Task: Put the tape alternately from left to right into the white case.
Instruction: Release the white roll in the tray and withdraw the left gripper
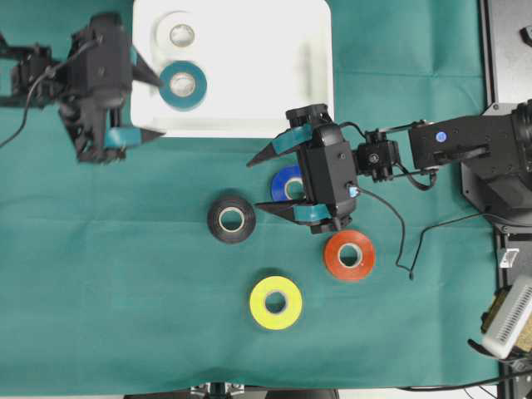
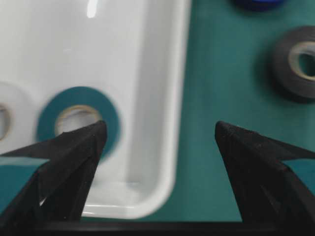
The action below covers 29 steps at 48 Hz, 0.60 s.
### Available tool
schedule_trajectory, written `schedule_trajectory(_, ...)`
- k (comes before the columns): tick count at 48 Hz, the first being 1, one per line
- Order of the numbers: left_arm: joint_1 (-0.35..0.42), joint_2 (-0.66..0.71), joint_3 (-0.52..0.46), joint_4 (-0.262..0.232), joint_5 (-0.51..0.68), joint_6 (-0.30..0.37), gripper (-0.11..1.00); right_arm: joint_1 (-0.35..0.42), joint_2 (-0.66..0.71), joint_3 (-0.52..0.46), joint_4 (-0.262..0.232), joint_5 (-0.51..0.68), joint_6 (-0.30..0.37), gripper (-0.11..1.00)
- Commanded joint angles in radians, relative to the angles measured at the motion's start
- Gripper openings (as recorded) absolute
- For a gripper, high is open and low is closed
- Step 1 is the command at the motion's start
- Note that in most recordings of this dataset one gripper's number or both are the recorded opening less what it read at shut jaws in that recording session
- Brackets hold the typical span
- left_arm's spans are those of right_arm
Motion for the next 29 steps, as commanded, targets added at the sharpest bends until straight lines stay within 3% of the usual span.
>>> schedule_trajectory(1,-0.032,-0.029,-0.003,0.0,-0.008,-0.002,0.61,0.003,-0.009,-0.02,0.003,-0.008,0.002,0.74)
schedule_trajectory(29,-0.206,-0.034,0.02,-0.002,-0.026,-0.005,0.6,0.003,-0.009,-0.017,0.003,-0.006,0.002,0.74)
